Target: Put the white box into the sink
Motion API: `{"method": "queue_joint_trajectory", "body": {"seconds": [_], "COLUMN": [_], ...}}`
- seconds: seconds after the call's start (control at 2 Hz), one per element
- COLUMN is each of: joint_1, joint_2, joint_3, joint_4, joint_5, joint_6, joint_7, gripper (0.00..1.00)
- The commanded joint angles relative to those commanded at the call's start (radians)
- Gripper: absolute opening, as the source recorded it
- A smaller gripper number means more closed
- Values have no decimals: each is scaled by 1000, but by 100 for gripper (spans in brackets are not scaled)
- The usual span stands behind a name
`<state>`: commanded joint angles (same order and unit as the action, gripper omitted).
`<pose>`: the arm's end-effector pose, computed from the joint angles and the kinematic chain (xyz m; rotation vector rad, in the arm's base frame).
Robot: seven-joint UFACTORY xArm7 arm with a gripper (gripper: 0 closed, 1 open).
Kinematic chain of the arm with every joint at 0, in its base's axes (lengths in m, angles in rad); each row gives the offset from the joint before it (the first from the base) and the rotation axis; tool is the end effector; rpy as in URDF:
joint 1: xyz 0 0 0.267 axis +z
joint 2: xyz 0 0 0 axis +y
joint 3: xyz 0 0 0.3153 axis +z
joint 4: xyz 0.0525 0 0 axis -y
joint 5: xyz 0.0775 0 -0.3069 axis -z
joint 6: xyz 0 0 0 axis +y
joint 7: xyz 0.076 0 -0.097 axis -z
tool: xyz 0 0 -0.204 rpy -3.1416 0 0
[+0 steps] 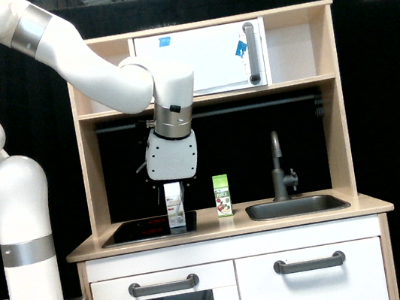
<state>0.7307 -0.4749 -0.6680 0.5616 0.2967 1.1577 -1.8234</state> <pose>0.2285 0.1269 0.1852 -1.5868 -2.0450 -0.3417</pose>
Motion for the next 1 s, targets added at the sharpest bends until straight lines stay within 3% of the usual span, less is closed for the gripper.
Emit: {"method": "queue_joint_trajectory", "body": {"seconds": [1.0], "joint_1": [45], "joint_2": [9], "joint_3": [66], "joint_4": [-13], "joint_5": [82], "joint_6": [-45], "joint_7": [66], "gripper": [100]}}
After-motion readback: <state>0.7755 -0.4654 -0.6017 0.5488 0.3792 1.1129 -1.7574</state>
